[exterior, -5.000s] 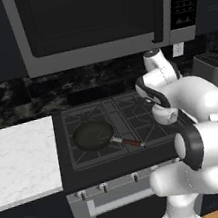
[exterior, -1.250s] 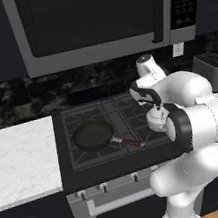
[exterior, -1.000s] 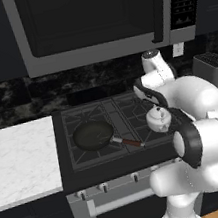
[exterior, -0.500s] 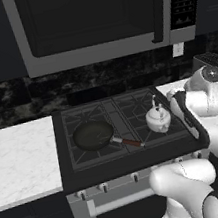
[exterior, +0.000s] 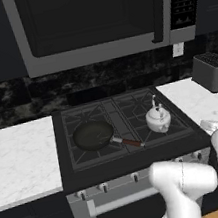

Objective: Pick the kettle from the counter and place it on a stove burner. Then turn the burner on.

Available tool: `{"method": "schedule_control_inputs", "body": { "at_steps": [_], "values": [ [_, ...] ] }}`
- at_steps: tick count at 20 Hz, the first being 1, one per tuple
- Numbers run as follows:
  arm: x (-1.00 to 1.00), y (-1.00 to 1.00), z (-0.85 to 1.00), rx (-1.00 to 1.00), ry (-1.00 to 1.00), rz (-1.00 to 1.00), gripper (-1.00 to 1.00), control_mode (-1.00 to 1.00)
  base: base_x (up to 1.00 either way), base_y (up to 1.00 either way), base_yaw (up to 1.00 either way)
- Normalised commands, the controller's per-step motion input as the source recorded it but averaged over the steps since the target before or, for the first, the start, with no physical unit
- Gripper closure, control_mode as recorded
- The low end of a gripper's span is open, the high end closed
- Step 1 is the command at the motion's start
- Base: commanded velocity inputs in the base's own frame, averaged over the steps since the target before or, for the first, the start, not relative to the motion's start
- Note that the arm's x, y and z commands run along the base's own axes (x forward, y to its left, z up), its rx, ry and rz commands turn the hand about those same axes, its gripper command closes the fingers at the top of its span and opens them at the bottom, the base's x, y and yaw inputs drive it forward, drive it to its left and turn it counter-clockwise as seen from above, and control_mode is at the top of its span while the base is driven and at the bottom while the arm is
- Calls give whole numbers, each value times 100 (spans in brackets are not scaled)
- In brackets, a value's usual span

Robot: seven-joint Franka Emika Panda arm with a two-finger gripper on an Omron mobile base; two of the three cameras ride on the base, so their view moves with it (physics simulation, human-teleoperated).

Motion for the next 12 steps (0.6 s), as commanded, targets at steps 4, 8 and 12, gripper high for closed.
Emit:
{"method": "schedule_control_inputs", "body": {
  "at_steps": [4, 8, 12],
  "values": [
    [-97, -50, -93, 29, -46, -1, -100, -100, 0, 0, 0],
    [-20, -8, -76, -1, -29, 2, -100, -100, 0, 0, 0],
    [8, 0, -74, -14, -19, 8, -100, -100, 0, 0, 0]
  ]
}}
